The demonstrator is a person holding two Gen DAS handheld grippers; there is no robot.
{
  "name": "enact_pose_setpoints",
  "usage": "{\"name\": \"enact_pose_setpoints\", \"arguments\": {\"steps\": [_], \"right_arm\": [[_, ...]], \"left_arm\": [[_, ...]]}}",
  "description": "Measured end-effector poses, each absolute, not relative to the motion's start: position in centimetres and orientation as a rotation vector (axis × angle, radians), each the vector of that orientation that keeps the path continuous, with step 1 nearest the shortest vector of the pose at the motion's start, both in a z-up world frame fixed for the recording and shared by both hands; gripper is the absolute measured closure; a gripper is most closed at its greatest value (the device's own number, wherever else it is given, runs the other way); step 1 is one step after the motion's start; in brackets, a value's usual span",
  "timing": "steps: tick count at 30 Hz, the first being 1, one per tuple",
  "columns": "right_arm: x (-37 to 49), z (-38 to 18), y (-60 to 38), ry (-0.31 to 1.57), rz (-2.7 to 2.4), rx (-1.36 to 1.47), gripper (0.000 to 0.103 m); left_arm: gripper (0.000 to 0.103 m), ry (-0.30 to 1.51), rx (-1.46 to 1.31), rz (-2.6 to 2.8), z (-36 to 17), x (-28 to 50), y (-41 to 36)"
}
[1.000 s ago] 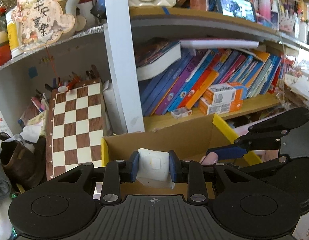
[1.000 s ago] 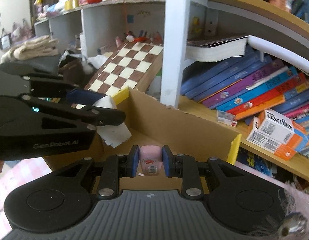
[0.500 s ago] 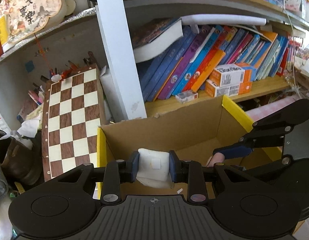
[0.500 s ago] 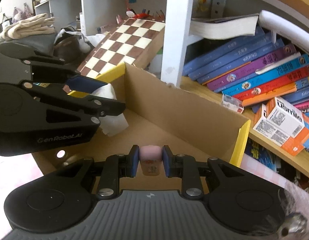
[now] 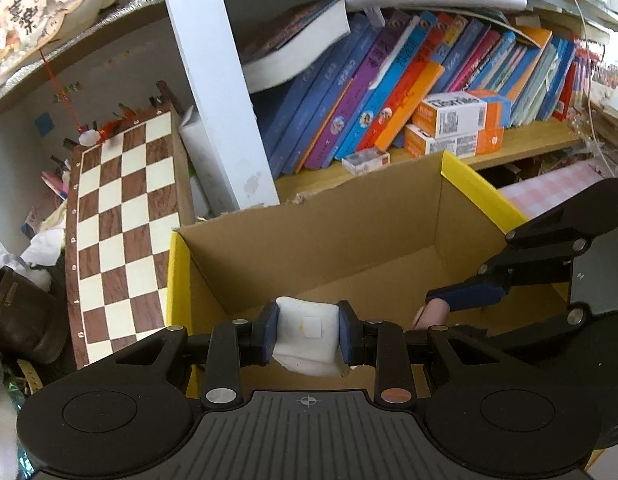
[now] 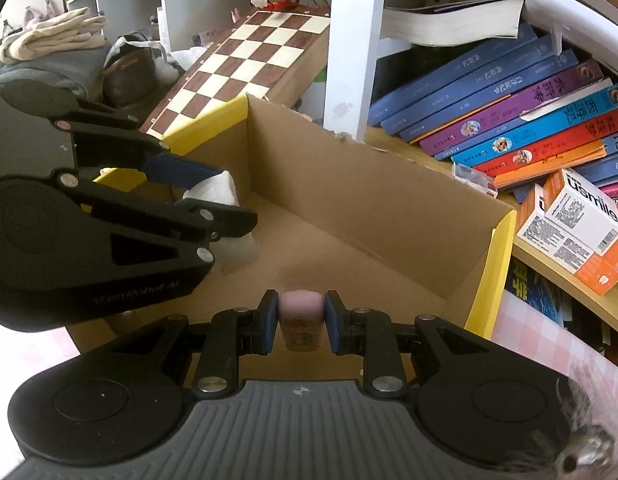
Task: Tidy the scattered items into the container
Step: 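Lower the white candle into the box and open the left gripper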
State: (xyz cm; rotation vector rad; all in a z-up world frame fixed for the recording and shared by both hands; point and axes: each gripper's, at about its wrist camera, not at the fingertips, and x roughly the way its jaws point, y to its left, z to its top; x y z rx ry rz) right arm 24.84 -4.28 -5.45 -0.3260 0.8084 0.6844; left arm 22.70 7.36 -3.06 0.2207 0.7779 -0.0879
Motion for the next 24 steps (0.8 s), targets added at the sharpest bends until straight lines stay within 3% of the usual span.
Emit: {"name": "enact_pose_setpoints", "arguments": {"steps": [24], "right_arm": [[25.0,-5.9,-3.9,0.846,0.686,-0.346,0.080]], "left_arm": [[0.073,0.822,0.246,-0.092,-4.7,22.6,7.8]]}}
